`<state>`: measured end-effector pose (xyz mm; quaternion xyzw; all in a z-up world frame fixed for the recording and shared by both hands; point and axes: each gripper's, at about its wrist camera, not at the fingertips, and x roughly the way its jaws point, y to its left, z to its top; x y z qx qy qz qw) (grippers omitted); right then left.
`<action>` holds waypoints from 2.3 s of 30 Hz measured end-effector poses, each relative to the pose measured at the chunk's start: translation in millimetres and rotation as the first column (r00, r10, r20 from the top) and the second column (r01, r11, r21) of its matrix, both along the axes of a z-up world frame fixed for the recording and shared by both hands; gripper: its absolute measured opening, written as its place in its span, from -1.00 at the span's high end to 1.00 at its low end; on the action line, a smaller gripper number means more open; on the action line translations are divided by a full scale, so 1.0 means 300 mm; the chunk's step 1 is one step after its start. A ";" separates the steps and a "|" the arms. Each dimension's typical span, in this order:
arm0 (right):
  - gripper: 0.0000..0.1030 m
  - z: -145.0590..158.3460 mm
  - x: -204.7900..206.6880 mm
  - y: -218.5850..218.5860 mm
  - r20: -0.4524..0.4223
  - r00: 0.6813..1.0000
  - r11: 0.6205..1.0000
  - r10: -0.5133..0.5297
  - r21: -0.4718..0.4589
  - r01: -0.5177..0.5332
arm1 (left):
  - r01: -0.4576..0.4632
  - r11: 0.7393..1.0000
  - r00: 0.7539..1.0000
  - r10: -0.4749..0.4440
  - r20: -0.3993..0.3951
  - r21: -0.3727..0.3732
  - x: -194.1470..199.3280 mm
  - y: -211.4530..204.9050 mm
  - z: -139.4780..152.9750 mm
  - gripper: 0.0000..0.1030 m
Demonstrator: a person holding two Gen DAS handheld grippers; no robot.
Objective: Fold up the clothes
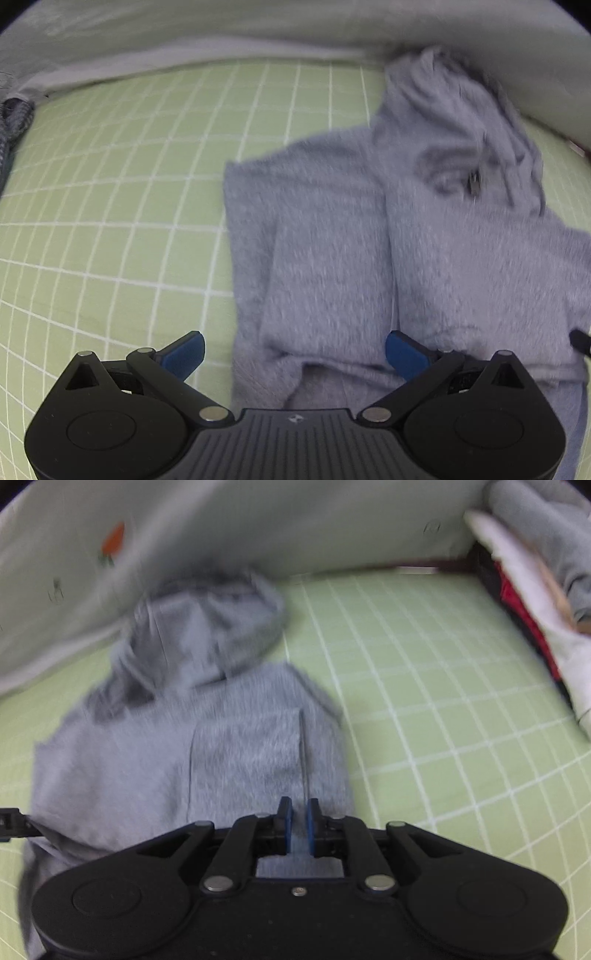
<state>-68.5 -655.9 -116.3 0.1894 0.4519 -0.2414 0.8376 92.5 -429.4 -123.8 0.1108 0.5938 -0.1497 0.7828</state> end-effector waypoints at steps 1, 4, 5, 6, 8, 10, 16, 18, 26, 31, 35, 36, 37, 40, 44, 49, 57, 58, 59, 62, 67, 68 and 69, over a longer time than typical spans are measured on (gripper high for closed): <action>0.74 -0.001 0.006 0.007 -0.002 1.000 1.000 0.009 -0.013 -0.009 | -0.011 1.000 1.000 0.011 -0.012 -0.005 0.001 0.006 -0.010 -1.00; 0.53 -0.002 0.015 0.004 -0.012 1.000 1.000 0.020 -0.024 -0.020 | -0.055 0.997 0.998 0.053 -0.038 -0.046 0.005 0.032 -0.024 -1.00; 0.35 -0.003 0.015 -0.003 -0.015 1.000 1.000 0.010 -0.019 -0.010 | -0.062 0.997 0.997 0.059 -0.044 -0.054 0.007 0.036 -0.027 -1.00; 0.28 -0.003 0.013 -0.011 -0.017 1.000 1.000 -0.004 -0.011 0.004 | -0.069 0.996 0.997 0.066 -0.050 -0.061 0.008 0.040 -0.031 -1.00; 0.03 -0.004 0.006 -0.023 -0.024 0.999 1.000 -0.022 -0.005 0.022 | -0.057 0.996 0.997 0.054 -0.046 -0.061 0.005 0.038 -0.034 -1.00; -0.23 -0.006 -0.001 -0.034 -0.033 0.999 0.999 -0.035 -0.006 0.035 | -0.045 0.997 0.998 0.043 -0.034 -0.058 0.001 0.033 -0.036 -1.00; -0.98 -0.013 -0.017 -0.067 -0.032 0.998 0.999 -0.049 0.000 0.049 | -0.071 0.996 0.997 0.070 -0.009 -0.046 -0.015 0.026 -0.043 -1.00; -1.00 -0.005 -0.032 -0.073 0.021 0.999 0.999 -0.040 0.009 0.040 | -0.068 0.997 0.998 0.067 -0.019 -0.045 -0.011 0.029 -0.043 -1.00; -1.00 0.061 -0.039 -0.126 0.181 0.981 0.997 -0.070 0.031 0.066 | -0.083 0.992 0.996 0.086 0.030 -0.098 0.038 0.068 0.047 -1.00; -1.00 0.071 0.055 -0.194 0.171 0.984 0.999 -0.040 -0.016 0.044 | -0.046 0.992 0.981 0.068 0.184 -0.121 0.146 -0.012 0.151 -1.00; -1.00 0.079 0.165 -0.267 0.173 0.985 0.997 -0.016 -0.073 0.029 | -0.032 0.987 0.975 0.066 0.211 -0.160 0.281 -0.141 0.157 -1.00; -1.00 0.081 0.195 -0.287 0.178 0.984 0.996 -0.014 -0.081 0.028 | -0.030 0.984 0.975 0.067 0.212 -0.175 0.305 -0.170 0.158 -1.00; -1.00 0.081 0.226 -0.306 0.179 0.984 0.996 -0.011 -0.090 0.028 | -0.026 0.981 0.974 0.068 0.214 -0.192 0.323 -0.200 0.161 -1.00; -1.00 0.067 0.324 -0.351 0.172 0.985 0.992 0.005 -0.126 0.017 | -0.010 0.969 0.974 0.065 0.218 -0.246 0.370 -0.289 0.161 -1.00; -1.00 0.025 0.442 -0.397 0.154 0.988 0.991 0.017 -0.135 0.004 | 0.027 0.959 0.981 0.030 0.194 -0.281 0.410 -0.397 0.129 -1.00; -1.00 -0.040 0.561 -0.424 0.086 0.996 0.989 0.037 -0.145 -0.024 | 0.034 0.988 0.981 -0.004 0.195 -0.150 0.442 -0.456 0.052 -1.00; -1.00 -0.068 0.607 -0.431 -0.011 1.000 0.958 0.008 -0.288 -0.011 | 0.059 0.998 0.941 -0.063 0.332 0.024 0.430 -0.439 0.036 -1.00; -1.00 -0.063 0.605 -0.429 -0.017 1.000 0.950 -0.005 -0.313 -0.001 | 0.040 0.999 0.929 -0.050 0.368 0.036 0.417 -0.437 0.048 -1.00; -1.00 -0.055 0.600 -0.425 -0.024 1.000 0.938 -0.019 -0.347 0.010 | 0.019 0.999 0.912 -0.038 0.408 0.050 0.405 -0.435 0.063 -1.00; -1.00 -0.022 0.574 -0.401 -0.013 1.000 0.905 -0.024 -0.425 0.016 | 0.006 0.999 0.875 -0.031 0.484 0.053 0.391 -0.422 0.110 -1.00; -1.00 0.043 0.511 -0.356 0.026 0.999 0.865 -0.045 -0.499 0.052 | -0.019 0.998 0.872 -0.011 0.489 0.056 0.403 -0.371 0.144 -1.00; -1.00 0.057 0.494 -0.350 0.035 0.998 0.863 -0.053 -0.502 0.063 | -0.035 0.999 0.869 0.010 0.495 0.041 0.396 -0.356 0.153 -1.00; -1.00 0.071 0.474 -0.345 0.047 0.997 0.861 -0.061 -0.503 0.077 | -0.052 0.998 0.865 0.032 0.501 0.027 0.389 -0.341 0.162 -1.00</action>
